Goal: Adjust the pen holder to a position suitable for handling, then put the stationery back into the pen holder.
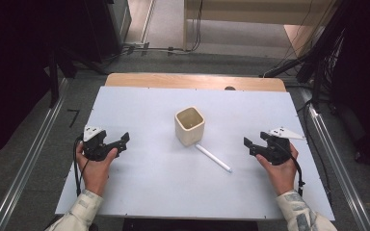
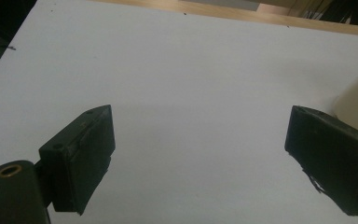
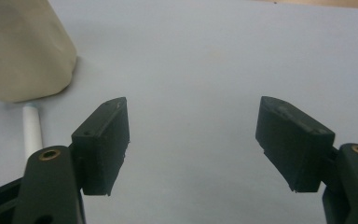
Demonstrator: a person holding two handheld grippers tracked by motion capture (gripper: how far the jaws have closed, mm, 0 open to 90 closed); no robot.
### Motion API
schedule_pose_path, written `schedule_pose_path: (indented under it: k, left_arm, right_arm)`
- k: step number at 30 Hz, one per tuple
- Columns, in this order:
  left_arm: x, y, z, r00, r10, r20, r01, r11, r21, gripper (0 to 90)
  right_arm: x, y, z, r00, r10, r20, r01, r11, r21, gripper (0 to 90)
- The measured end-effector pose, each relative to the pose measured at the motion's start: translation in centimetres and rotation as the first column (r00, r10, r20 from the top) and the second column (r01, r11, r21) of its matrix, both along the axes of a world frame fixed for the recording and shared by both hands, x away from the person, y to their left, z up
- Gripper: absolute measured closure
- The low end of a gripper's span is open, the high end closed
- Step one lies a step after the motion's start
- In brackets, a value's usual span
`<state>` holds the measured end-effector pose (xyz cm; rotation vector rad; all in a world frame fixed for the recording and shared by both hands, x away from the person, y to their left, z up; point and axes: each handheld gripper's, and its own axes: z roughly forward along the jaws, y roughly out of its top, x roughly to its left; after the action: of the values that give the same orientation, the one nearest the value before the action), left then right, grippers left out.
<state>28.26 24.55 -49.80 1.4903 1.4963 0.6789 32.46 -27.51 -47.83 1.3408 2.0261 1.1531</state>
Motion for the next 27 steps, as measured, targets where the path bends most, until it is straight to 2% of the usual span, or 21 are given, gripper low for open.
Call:
schedule_pose_path:
  k: [8, 27]
  left_arm:
    - [-0.02, 0.08, 0.0, 1.0, 0.006, 0.001, -0.006, 1.0, -0.002, 9.2]
    - [-0.02, 0.14, 0.0, 1.0, 0.005, 0.003, -0.005, 1.0, -0.006, 9.1]
  right_arm:
    - [-0.21, -0.45, -0.29, 0.9999, -0.011, -0.01, 0.011, 0.9999, -0.006, 24.1]
    - [-0.63, 0.19, -0.42, 0.9998, 0.021, -0.005, -0.021, 0.9998, -0.002, 23.8]
